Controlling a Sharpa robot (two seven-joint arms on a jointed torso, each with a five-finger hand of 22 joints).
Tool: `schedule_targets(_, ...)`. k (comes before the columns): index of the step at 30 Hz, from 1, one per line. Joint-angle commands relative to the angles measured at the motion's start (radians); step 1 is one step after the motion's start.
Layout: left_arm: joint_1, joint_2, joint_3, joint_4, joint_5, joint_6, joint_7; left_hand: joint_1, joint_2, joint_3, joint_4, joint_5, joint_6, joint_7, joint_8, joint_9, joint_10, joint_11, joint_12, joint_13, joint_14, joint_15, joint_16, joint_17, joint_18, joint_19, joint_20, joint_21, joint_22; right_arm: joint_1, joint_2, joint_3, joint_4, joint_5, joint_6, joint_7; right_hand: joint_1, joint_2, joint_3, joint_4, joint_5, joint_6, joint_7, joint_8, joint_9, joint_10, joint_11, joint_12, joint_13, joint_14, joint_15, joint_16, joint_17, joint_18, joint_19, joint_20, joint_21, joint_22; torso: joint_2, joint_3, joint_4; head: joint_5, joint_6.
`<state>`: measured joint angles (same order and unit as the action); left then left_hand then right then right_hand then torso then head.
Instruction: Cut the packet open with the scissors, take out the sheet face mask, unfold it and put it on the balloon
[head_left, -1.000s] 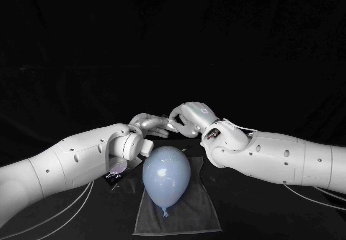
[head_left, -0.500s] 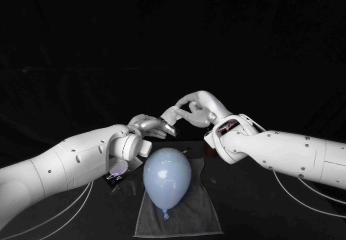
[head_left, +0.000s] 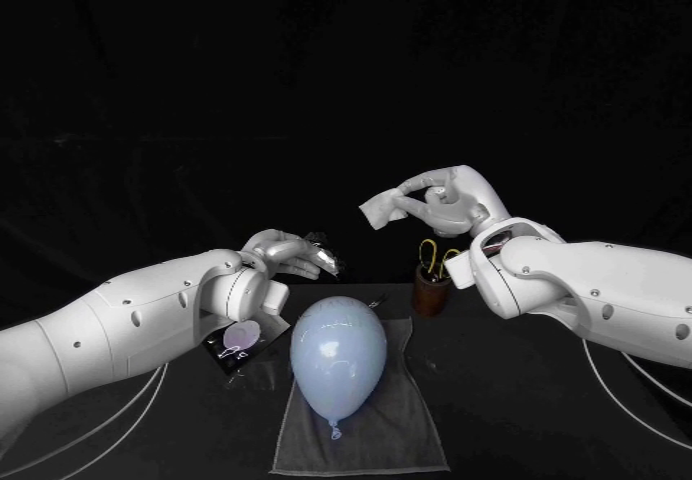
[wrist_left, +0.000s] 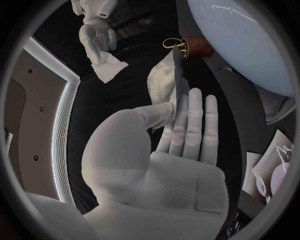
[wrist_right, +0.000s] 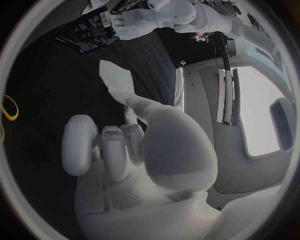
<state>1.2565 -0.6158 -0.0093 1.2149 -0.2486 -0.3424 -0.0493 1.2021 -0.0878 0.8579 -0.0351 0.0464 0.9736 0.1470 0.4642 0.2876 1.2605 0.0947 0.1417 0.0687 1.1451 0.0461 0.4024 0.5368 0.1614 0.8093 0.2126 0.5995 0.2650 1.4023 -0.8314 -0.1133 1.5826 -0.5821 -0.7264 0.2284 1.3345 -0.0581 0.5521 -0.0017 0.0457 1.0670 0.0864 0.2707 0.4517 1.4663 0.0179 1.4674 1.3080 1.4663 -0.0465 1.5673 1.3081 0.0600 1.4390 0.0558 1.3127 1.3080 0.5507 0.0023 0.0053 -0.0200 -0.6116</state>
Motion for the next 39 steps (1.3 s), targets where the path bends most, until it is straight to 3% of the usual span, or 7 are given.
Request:
schedule_targets(1,0.011,-0.036,0.001,0.026,-0.026,0.143,0.017,0.005,0.004,0.003,-0.005,0.003,0.005,0.004,0.003,0.027,0.012,-0.003,-0.006,-0.001,-0.01,0.0,-0.005,0.0,0.015,-0.009,0.001,0.006,0.002,0.005,-0.022,0.001,0.016,0.117,0.065,0.026,0.001,0.001,0.007,-0.001,0.003,-0.003,0.003,0.006,0.028,0.042,-0.006,-0.005,0.186,0.104,-0.006,0.003,0.263,0.004,-0.01,0.0,-0.003,0.086,-0.001,0.0009,0.0001,0.006,-0.003)
schedule_targets(9,0.047,-0.203,-0.001,0.094,-0.104,0.372,0.007,0.007,0.004,-0.002,-0.007,0.003,0.004,0.003,0.001,0.029,0.011,-0.003,-0.012,-0.001,-0.013,0.001,-0.005,0.0,0.015,-0.012,0.001,0.014,0.007,0.008,-0.075,-0.006,0.017,0.124,0.096,0.01,0.0,0.0,0.007,-0.001,0.003,-0.004,0.003,0.007,0.029,0.042,-0.006,-0.006,0.186,0.104,-0.005,0.003,0.263,0.004,-0.01,0.0,-0.005,0.085,-0.007,0.0016,0.004,0.018,-0.045)
schedule_targets(17,0.071,-0.359,-0.009,0.119,-0.178,0.524,-0.036,0.006,0.003,-0.006,-0.007,0.003,0.005,0.001,0.001,0.031,0.013,-0.004,-0.015,-0.001,-0.011,0.001,-0.004,0.001,0.016,-0.012,0.001,0.02,0.011,-0.001,-0.095,-0.018,-0.001,0.107,0.113,0.001,-0.001,0.0,0.006,-0.002,0.003,-0.004,0.003,0.007,0.029,0.042,-0.006,-0.007,0.186,0.104,-0.005,0.003,0.263,0.004,-0.01,0.0,-0.005,0.085,-0.015,0.0019,0.0088,0.035,-0.079)
schedule_targets(27,0.107,-0.501,-0.053,0.125,-0.303,0.696,-0.146,0.001,0.002,-0.007,0.003,0.003,0.013,-0.006,0.002,0.036,0.027,-0.009,-0.02,0.001,-0.001,-0.004,0.002,0.004,0.018,-0.011,0.0,0.034,0.018,-0.021,-0.094,-0.025,-0.016,0.079,0.122,-0.006,-0.001,0.0,0.006,-0.002,0.003,-0.004,0.003,0.007,0.029,0.042,-0.006,-0.007,0.186,0.104,-0.005,0.003,0.263,0.004,-0.01,0.0,-0.005,0.085,-0.028,0.0018,0.0156,0.059,-0.159)
schedule_targets(29,0.11,-0.515,-0.061,0.121,-0.327,0.709,-0.167,0.0,0.001,-0.007,0.004,0.003,0.015,-0.007,0.002,0.037,0.028,-0.01,-0.021,0.001,0.0,-0.005,0.003,0.005,0.018,-0.011,0.0,0.035,0.019,-0.026,-0.091,-0.026,-0.018,0.075,0.124,-0.007,-0.001,0.0,0.006,-0.002,0.003,-0.004,0.003,0.007,0.029,0.042,-0.006,-0.007,0.186,0.104,-0.005,0.003,0.263,0.004,-0.01,0.0,-0.005,0.085,-0.029,0.0026,0.0161,0.078,-0.169)
schedule_targets(31,0.112,-0.527,-0.072,0.111,-0.366,0.724,-0.196,-0.003,-0.001,-0.005,0.007,0.004,0.017,-0.009,0.002,0.038,0.032,-0.012,-0.022,0.001,0.003,-0.006,0.005,0.006,0.019,-0.011,0.0,0.038,0.02,-0.032,-0.086,-0.027,-0.021,0.07,0.127,-0.009,-0.001,0.0,0.006,-0.002,0.003,-0.004,0.003,0.007,0.029,0.042,-0.006,-0.007,0.186,0.104,-0.005,0.003,0.263,0.004,-0.01,0.0,-0.005,0.085,-0.034,0.004,0.0173,0.117,-0.177)
schedule_targets(39,0.114,-0.527,-0.103,0.085,-0.495,0.779,-0.284,-0.006,-0.012,0.008,0.007,0.004,0.022,-0.013,0.001,0.042,0.041,-0.016,-0.027,0.001,0.008,-0.01,0.009,0.008,0.02,-0.009,-0.002,0.048,0.025,-0.047,-0.074,-0.028,-0.027,0.054,0.137,-0.013,-0.001,0.0,0.006,-0.003,0.003,-0.006,0.003,0.01,0.03,0.04,-0.006,-0.009,0.184,0.104,-0.005,0.003,0.263,0.004,-0.011,0.0,-0.006,0.085,-0.037,0.0061,0.0172,0.215,-0.203)
